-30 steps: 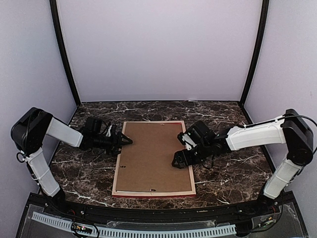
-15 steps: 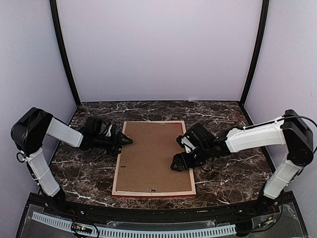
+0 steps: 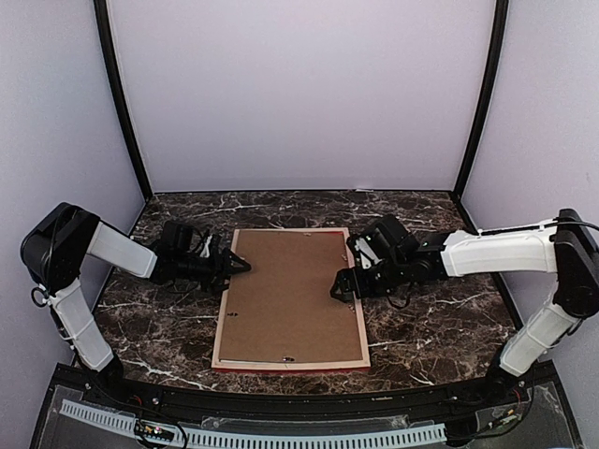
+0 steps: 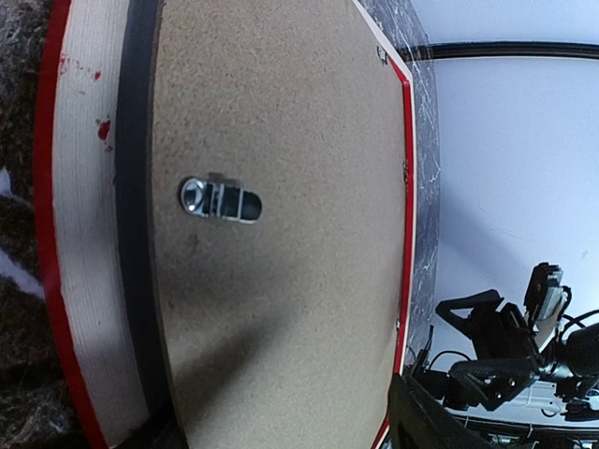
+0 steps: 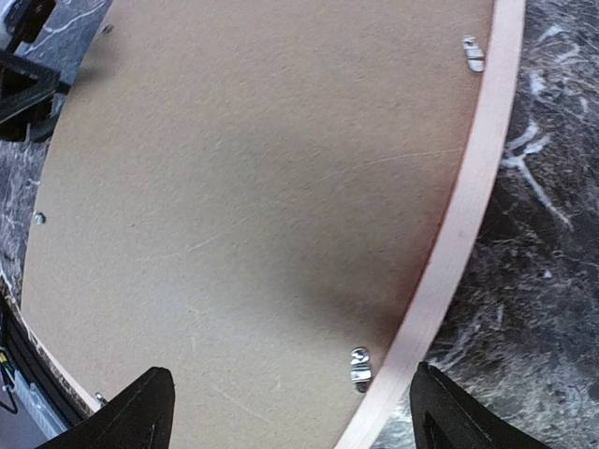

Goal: Put the photo into the frame
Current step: Adjust the fastener on the backboard, then place the backboard with the photo.

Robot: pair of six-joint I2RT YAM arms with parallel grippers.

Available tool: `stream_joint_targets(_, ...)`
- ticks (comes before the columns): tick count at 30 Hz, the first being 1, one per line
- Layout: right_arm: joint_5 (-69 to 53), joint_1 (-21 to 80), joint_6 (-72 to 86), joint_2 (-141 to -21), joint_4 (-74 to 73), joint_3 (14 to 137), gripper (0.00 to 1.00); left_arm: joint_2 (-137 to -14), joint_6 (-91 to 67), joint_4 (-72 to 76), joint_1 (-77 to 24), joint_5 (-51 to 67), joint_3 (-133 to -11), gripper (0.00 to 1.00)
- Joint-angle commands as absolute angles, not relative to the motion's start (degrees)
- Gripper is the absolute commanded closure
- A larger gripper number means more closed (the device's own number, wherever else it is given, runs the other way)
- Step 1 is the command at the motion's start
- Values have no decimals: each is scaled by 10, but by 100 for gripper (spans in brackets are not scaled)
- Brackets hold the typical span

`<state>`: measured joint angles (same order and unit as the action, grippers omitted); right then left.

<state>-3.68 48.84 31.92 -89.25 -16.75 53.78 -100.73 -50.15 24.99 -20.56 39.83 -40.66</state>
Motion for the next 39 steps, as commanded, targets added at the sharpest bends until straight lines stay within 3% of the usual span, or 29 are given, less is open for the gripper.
stream_joint_targets(1,-21,456,313,-888,-148,544,12,-1003,-477,225,-212,390,-411,32)
stream_joint_targets(10,-47,438,303,-935,-120,554,12,-1013,-446,177,-218,384,-435,31)
stream_joint_targets(14,-53,438,302,-943,-114,554,12,-1008,-421,127,-220,368,-450,23)
stream_joint_targets(27,-118,453,290,-953,-61,583,13,-987,-381,47,-232,317,-482,21)
stream_joint_targets(39,-197,499,298,-1079,-6,662,14,-999,-387,53,-246,311,-484,21)
